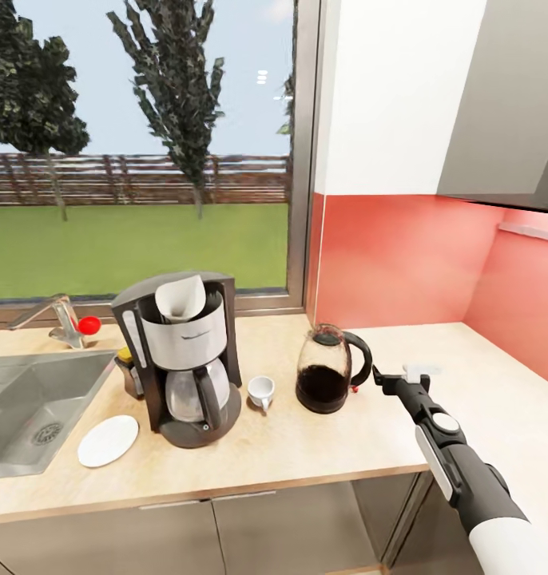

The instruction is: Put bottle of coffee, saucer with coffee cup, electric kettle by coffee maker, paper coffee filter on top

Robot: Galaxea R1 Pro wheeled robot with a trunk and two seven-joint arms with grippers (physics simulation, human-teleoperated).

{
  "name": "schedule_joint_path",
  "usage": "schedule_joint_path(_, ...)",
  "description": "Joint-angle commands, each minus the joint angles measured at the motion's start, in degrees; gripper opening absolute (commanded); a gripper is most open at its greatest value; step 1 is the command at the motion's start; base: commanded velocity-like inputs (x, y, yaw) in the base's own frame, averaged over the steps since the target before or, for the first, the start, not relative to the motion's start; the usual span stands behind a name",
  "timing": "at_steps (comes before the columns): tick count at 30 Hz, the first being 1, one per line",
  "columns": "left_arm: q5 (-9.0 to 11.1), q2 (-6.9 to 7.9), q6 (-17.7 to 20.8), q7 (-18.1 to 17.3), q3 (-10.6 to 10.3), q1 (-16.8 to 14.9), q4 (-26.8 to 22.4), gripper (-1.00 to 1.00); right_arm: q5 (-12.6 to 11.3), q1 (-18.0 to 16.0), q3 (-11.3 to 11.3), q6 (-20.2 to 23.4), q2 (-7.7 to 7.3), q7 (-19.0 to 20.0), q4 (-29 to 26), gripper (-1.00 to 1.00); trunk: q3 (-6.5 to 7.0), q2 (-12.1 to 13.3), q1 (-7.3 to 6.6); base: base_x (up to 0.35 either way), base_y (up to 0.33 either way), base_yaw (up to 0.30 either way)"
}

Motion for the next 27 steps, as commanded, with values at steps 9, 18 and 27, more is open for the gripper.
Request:
schedule_joint_path(9, 0.5, 0.00, -0.2, -0.1, -0.2, -0.1, 0.1, 1.00, -0.5, 0.0, 0.1, 0.3, 0.22, 0.1, 0.3, 1.00, -0.13, -0.1, 0.04, 0.007, 0.001, 0.000)
schedule_joint_path(18, 0.5, -0.07, -0.2, 0.0, -0.2, -0.1, 0.1, 1.00, -0.6, 0.0, 0.1, 0.3, 0.19, 0.2, 1.7, 1.00, -0.13, -0.1, 0.04, 0.026, 0.001, 0.000)
schedule_joint_path(27, 0.5, -0.03, -0.1, 0.0, -0.1, -0.1, 0.1, 1.00, -0.5, 0.0, 0.0, 0.3, 0.02, 0.0, 1.9, 1.00, -0.13, -0.1, 0.04, 0.065, 0.013, 0.000)
